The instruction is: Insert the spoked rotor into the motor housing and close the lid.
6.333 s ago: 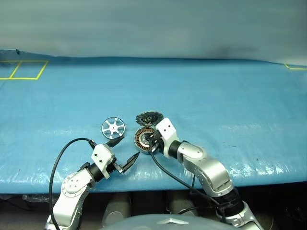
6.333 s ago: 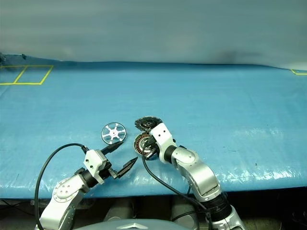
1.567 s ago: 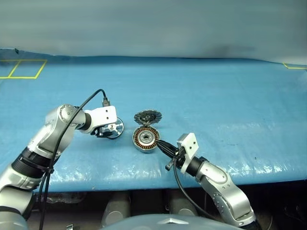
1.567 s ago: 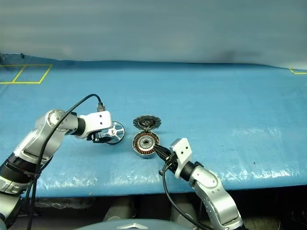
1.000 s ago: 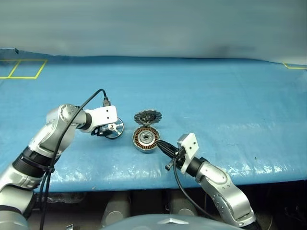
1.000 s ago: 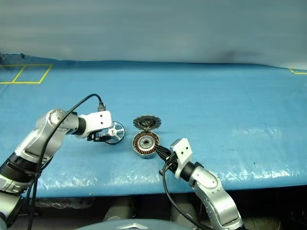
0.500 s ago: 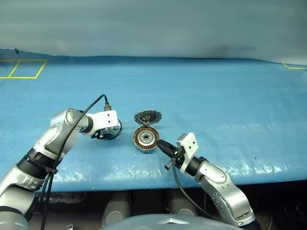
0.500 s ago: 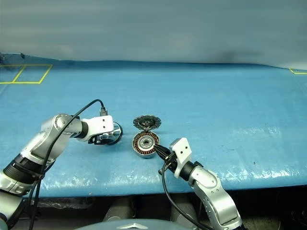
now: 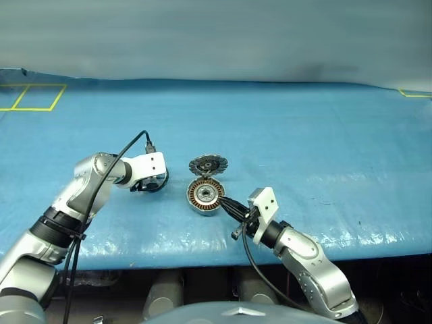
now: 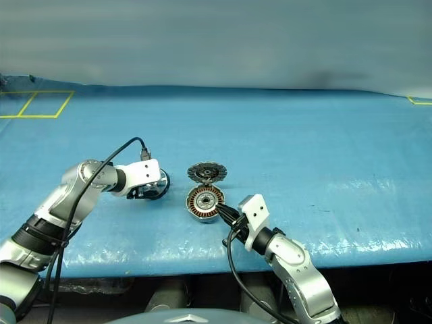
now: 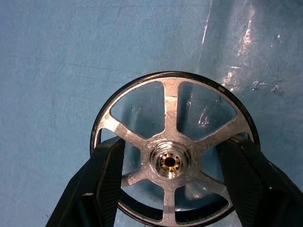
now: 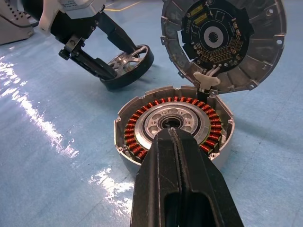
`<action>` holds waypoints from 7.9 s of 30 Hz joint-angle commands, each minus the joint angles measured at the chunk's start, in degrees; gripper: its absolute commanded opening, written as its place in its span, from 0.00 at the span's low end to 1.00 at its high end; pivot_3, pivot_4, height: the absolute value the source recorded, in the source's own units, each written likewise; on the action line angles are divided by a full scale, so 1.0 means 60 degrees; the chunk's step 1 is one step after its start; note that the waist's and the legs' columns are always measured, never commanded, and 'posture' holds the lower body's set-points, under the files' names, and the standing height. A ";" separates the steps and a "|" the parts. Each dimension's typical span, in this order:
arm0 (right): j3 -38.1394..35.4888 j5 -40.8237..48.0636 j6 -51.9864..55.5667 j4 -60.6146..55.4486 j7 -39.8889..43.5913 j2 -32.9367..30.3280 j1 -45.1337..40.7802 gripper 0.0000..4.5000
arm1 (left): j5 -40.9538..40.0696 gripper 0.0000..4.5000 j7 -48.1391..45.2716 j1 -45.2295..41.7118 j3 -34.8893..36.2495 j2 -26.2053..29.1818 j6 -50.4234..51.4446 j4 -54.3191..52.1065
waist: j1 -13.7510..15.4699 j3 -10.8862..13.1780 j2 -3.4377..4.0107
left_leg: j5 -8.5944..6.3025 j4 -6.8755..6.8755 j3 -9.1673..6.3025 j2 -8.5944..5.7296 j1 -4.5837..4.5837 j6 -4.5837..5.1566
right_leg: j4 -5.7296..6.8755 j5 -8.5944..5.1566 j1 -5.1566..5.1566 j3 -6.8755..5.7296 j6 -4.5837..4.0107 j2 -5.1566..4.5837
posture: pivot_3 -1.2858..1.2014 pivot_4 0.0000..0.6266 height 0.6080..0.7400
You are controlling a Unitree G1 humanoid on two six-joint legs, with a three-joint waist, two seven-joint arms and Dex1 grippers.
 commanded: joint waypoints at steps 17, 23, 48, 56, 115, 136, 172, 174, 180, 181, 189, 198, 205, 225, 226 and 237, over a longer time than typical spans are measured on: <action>0.0049 0.0045 0.0069 -0.0302 0.0041 -0.0040 -0.0118 0.00 | -0.0960 0.40 -0.0702 0.0476 0.1408 0.0637 -0.0072 -0.0963 | -0.0020 0.0001 -0.0001 | 0.0000 -0.0009 0.0003 0.0001 0.0003 -0.0001 | -0.0002 -0.0002 -0.0005 0.0002 -0.0004 -0.0002 | 0.52 0.24 1.00; 0.0016 0.0097 0.0114 -0.0360 0.0106 -0.0107 -0.0178 0.00 | -0.2015 0.40 -0.1668 0.0998 0.2239 0.1682 0.0526 -0.2402 | -0.0012 0.0004 -0.0002 | -0.0001 -0.0015 0.0004 0.0003 0.0002 -0.0001 | -0.0004 -0.0008 -0.0008 0.0001 -0.0013 -0.0003 | 0.52 0.24 1.00; -0.1106 0.0258 -0.1761 0.0515 0.0922 -0.0374 0.1171 0.00 | -0.3198 0.40 -0.2590 -0.1283 -0.0319 -0.0194 0.0792 -0.2998 | -0.0011 0.0018 -0.0023 | 0.0000 -0.0005 0.0026 0.0002 0.0004 -0.0001 | -0.0007 -0.0009 -0.0001 0.0010 -0.0011 -0.0006 | 0.52 0.24 1.00; -0.1038 0.0153 -0.1933 0.0723 0.0848 -0.0214 0.1154 0.00 | -0.2577 0.40 -0.2546 -0.1972 -0.0982 -0.0623 0.0443 -0.2141 | 0.0005 0.0019 -0.0024 | 0.0000 -0.0007 0.0027 0.0002 0.0003 0.0000 | -0.0008 -0.0008 -0.0002 0.0013 -0.0010 -0.0006 | 0.52 0.24 1.00; -0.0894 -0.0013 -0.1895 0.0854 0.0483 -0.0102 0.1326 0.00 | 0.0241 0.62 -0.4088 -0.2651 -0.2838 -0.1687 -0.1826 -0.0795 | 0.0003 0.0019 -0.0024 | 0.0001 -0.0006 0.0025 0.0000 0.0013 0.0001 | -0.0003 -0.0007 0.0011 0.0017 -0.0008 -0.0005 | 0.52 0.24 1.00; -0.1041 0.0356 -0.1036 -0.0033 0.0652 -0.0583 0.0734 0.00 | -0.3460 0.64 -0.3612 -0.0655 0.0047 -0.1165 0.1408 -0.4137 | 0.0002 0.0022 -0.0026 | 0.0001 -0.0005 0.0023 0.0001 0.0016 0.0002 | -0.0005 -0.0009 0.0015 0.0018 -0.0008 -0.0007 | 0.52 0.24 1.00; 0.1499 -0.0829 0.2145 0.1025 -0.0322 0.0486 -0.2456 0.00 | -0.5940 0.01 0.1397 0.7291 0.4655 -0.2204 -0.0441 -0.5771 | 0.0090 0.0019 -0.0028 | -0.0004 -0.0031 0.0048 0.0002 0.0037 -0.0007 | -0.0014 -0.0014 0.0010 0.0013 -0.0019 -0.0037 | 0.52 0.24 1.00; 0.1508 -0.0885 0.2199 0.1026 -0.0326 0.0467 -0.2417 0.00 | -0.5967 0.01 0.1398 0.7209 0.4600 -0.2206 -0.0446 -0.5740 | 0.0078 0.0018 -0.0027 | -0.0005 -0.0031 0.0047 0.0004 0.0040 -0.0007 | -0.0012 -0.0014 0.0011 0.0013 -0.0019 -0.0035 | 0.52 0.24 1.00; 0.1413 -0.0768 0.2335 0.0846 -0.0246 0.0447 -0.2448 0.00 | -0.5975 0.01 0.1445 0.6982 0.4284 -0.2282 -0.0473 -0.5618 | 0.0069 0.0018 -0.0028 | -0.0006 -0.0032 0.0047 0.0004 0.0044 -0.0009 | -0.0016 -0.0015 0.0014 0.0013 -0.0020 -0.0036 | 0.52 0.24 1.00; 0.1369 -0.0677 0.2365 0.0695 -0.0163 0.0399 -0.2434 0.00 | -0.6005 0.01 0.1448 0.6957 0.4243 -0.2299 -0.0479 -0.5617 | 0.0069 0.0018 -0.0027 | -0.0006 -0.0033 0.0047 0.0004 0.0045 -0.0010 | -0.0016 -0.0015 0.0014 0.0013 -0.0020 -0.0036 | 0.52 0.24 1.00; 0.0410 -0.0048 0.2856 -0.0949 0.0766 -0.1185 -0.2395 0.00 | -0.6139 0.01 0.1559 0.6956 0.4038 -0.2359 -0.0543 -0.5628 | 0.0087 0.0027 -0.0026 | -0.0006 -0.0036 0.0047 -0.0001 0.0023 -0.0010 | -0.0025 -0.0016 0.0000 0.0012 -0.0019 -0.0042 | 0.52 0.24 1.00; -0.0075 -0.1538 0.4391 -0.0826 0.0817 -0.4401 -0.3864 0.00 | -0.5952 0.01 0.1383 0.6862 0.3294 -0.2312 -0.1105 -0.5247 | 0.0084 0.0038 -0.0034 | -0.0007 -0.0038 0.0054 -0.0003 0.0000 -0.0010 | -0.0035 -0.0016 -0.0027 0.0003 -0.0017 -0.0052 | 0.52 0.24 1.00; 0.0089 -0.2603 0.3121 0.1584 -0.0206 -0.2954 -0.6047 0.00 | -0.5648 0.01 0.1290 0.6900 0.2597 -0.2178 -0.1328 -0.5142 | 0.0068 0.0044 -0.0039 | -0.0005 -0.0035 0.0053 -0.0008 -0.0030 -0.0007 | -0.0051 -0.0011 -0.0039 0.0000 -0.0011 -0.0051 | 0.52 0.24 1.00; 0.0898 -0.1535 0.1681 0.2087 0.3508 -0.2242 -0.6817 0.00 | -0.4989 0.01 0.2219 0.8832 0.2588 -0.3097 -0.3813 -0.4527 | 0.0056 0.0054 -0.0016 | -0.0019 -0.0048 0.0045 -0.0009 -0.0048 0.0015 | -0.0150 0.0021 -0.0012 -0.0007 0.0030 -0.0051 | 0.52 0.24 1.00; 0.0895 -0.1441 0.1740 0.1925 0.3638 -0.2278 -0.6711 0.00 | -0.5095 0.01 0.2226 0.8907 0.2665 -0.3169 -0.3927 -0.4430 | 0.0056 0.0054 -0.0014 | -0.0019 -0.0048 0.0044 -0.0009 -0.0048 0.0015 | -0.0149 0.0021 -0.0013 -0.0009 0.0030 -0.0051 | 0.52 0.24 1.00; 0.0970 -0.0801 0.2167 0.0906 0.3555 -0.1703 -0.5494 0.00 | -0.5391 0.01 0.1462 0.8774 0.3360 -0.3321 -0.5702 -0.2073 | 0.0068 0.0053 -0.0008 | -0.0019 -0.0044 0.0046 -0.0008 -0.0048 0.0014 | -0.0148 0.0021 -0.0014 -0.0010 0.0030 -0.0051 | 0.52 0.24 1.00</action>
